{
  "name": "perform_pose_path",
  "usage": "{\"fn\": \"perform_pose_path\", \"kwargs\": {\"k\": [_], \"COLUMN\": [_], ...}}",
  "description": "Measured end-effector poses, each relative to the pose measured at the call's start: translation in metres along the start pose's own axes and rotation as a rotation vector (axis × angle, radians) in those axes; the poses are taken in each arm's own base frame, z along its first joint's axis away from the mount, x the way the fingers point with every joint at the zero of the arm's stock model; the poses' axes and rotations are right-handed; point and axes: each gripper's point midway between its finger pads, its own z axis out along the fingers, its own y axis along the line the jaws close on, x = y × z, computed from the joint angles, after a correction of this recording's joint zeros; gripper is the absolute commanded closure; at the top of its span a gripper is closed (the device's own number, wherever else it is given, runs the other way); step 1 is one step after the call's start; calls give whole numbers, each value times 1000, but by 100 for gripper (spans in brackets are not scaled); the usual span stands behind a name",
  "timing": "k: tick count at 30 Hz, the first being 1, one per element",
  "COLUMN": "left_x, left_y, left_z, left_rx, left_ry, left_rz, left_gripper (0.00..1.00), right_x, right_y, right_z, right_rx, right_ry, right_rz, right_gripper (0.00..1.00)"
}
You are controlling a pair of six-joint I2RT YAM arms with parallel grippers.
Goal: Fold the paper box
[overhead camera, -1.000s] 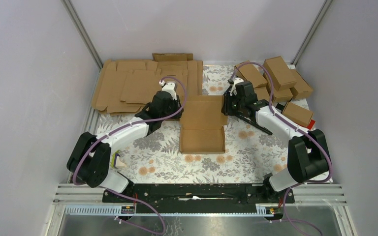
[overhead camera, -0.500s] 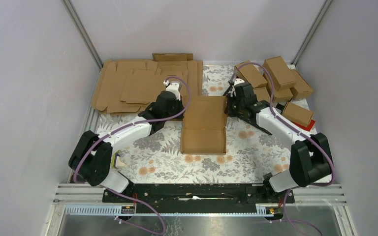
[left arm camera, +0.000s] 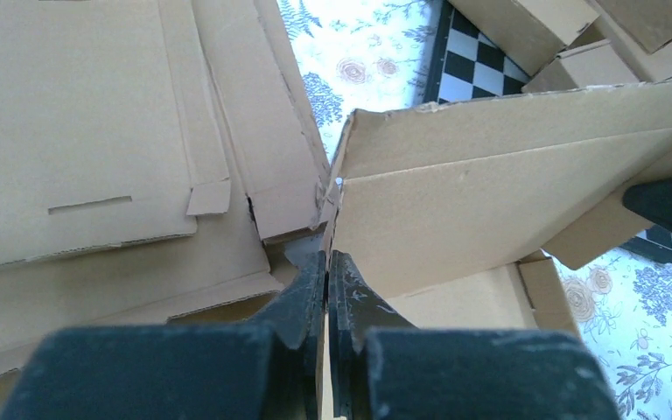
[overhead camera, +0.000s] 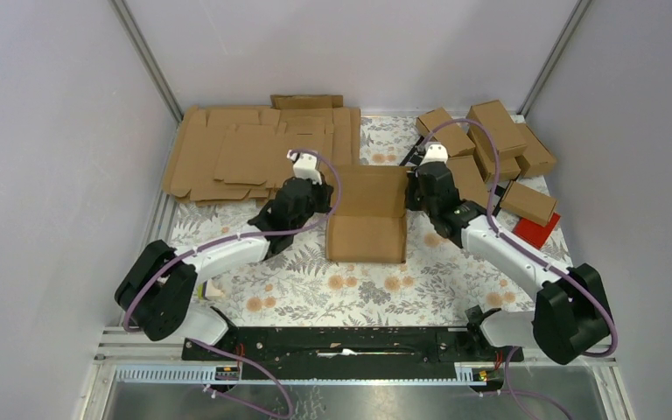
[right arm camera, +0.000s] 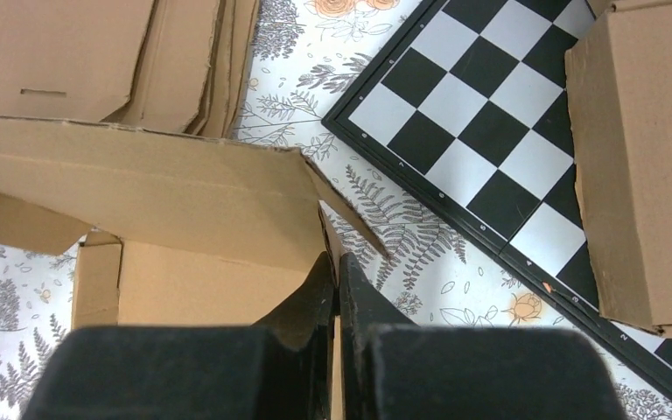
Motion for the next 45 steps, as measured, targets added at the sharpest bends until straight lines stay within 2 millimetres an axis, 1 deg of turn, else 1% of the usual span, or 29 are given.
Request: {"fn": "perform_pose_path", "kwargs": {"k": [3,6,7,9,10,14,20,25,26,28,29,35,36,40,42,43,45], "left_x": [10,30,39,50,52,54,59,63,63,64,65,67,67,67,67,67,66], "left_y": [-4,-9,-9,-9,-9,-9,-17,-17,-17,-18,-18,-20,-20,-19,-19,-19,-19], "left_z": [-8,-18,-22,-29,-32,-41,-53,-60,-61,-63,-63,-64,-64,-65,-65,-65,-65], "left_rx": [24,36,37,36,37,42,83,103,106,114,117,131,131,129,128,127,126], "left_ry": [-57,-97,-107,-119,-138,-175,-183,-174,-173,-169,-166,-152,-151,-148,-146,-144,-144], "left_rz": [-3,17,24,29,24,4,-23,-40,-40,-37,-36,-30,-30,-26,-17,-10,0], "left_gripper": [100,100,100,100,100,100,100,100,100,100,100,100,100,100,100,100,100], "right_x": [10,30,35,44,48,52,63,67,67,67,67,80,81,86,87,85,78], "right_y": [-3,-6,-6,-6,-5,2,-3,-3,-2,0,1,7,8,11,12,13,16], "right_z": [2,0,-1,-4,-5,-14,-28,-33,-33,-35,-36,-40,-41,-44,-46,-48,-53], "right_rx": [13,35,40,51,52,33,14,0,-6,-17,-23,-56,-60,-72,-77,-79,-88], "right_ry": [-39,-56,-65,-77,-90,-122,-141,-148,-149,-148,-145,-58,-49,-7,14,27,37], "right_rz": [9,4,0,-13,-19,-18,13,42,48,56,58,41,42,46,42,32,12], "right_gripper": [100,100,100,100,100,100,90,78,73,56,52,50,46,17,7,3,1]}}
